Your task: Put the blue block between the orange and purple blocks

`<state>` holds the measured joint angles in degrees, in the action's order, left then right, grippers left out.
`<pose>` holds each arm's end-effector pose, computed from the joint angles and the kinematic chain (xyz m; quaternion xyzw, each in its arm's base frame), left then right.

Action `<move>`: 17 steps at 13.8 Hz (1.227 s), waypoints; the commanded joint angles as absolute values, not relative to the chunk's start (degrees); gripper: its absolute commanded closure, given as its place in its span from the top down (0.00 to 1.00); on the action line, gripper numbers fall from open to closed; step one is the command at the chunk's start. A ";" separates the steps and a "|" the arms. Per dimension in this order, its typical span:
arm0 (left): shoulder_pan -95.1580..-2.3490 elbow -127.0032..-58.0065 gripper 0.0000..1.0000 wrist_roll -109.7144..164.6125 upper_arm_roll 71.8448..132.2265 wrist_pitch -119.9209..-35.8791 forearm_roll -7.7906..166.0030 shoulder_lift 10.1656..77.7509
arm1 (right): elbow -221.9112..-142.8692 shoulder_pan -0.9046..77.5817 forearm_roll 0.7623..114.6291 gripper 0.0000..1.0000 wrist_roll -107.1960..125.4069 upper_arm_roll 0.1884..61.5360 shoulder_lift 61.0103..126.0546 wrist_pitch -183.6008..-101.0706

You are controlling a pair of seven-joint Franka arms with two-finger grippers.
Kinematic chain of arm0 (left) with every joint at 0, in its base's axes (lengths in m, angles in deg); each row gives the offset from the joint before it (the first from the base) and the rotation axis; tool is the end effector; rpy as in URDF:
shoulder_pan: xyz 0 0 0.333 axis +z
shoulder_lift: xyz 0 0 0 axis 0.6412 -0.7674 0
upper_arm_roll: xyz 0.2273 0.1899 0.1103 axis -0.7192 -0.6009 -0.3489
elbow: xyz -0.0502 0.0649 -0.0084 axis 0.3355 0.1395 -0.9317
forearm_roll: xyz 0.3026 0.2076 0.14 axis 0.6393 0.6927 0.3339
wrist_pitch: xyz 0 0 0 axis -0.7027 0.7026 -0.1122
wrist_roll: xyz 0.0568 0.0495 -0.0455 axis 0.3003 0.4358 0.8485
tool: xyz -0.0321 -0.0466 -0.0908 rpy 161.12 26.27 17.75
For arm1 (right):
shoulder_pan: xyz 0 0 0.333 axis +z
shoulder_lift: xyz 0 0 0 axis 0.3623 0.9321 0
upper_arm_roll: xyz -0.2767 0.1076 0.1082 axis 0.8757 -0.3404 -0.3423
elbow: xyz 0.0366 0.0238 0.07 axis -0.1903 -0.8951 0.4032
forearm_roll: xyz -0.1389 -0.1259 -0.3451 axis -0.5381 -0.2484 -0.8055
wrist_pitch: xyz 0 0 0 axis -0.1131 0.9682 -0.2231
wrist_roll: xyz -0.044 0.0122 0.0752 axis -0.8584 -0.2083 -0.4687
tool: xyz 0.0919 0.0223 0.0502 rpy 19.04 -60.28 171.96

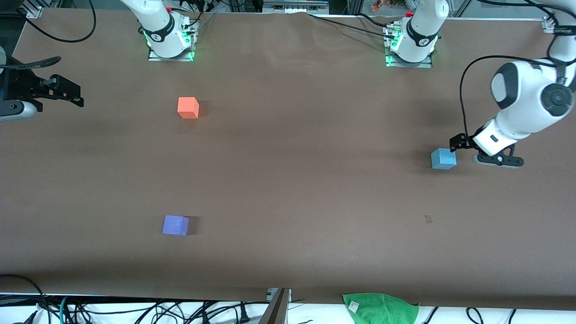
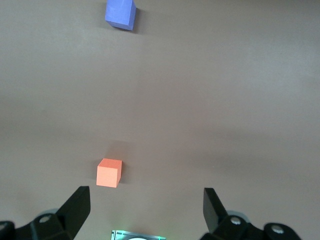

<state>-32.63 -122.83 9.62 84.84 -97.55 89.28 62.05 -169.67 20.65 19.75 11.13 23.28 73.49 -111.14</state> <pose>0.5272 0.0574 0.3005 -0.9986 0.0526 0.0081 0.0046 0.5624 0.0125 0.6140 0.9961 0.0744 -0.0473 0.0054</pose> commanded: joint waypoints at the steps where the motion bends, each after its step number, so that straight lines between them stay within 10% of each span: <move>1: -32.58 -126.03 1.00 8.34 85.12 -103.11 89.15 60.45 | -168.97 20.89 20.32 1.00 11.89 23.13 73.50 -111.09; 12: -32.67 -126.03 1.00 8.52 85.20 -112.35 89.06 50.95 | -168.97 21.50 20.41 1.00 11.81 23.13 73.50 -111.09; 15: -32.58 -125.95 0.43 8.52 85.20 -112.35 88.98 50.51 | -168.97 21.68 20.41 1.00 11.81 23.13 73.50 -111.09; 17: -32.50 -125.86 0.29 8.61 85.20 -112.26 88.98 50.33 | -168.97 21.68 20.41 1.00 11.81 23.13 73.50 -111.09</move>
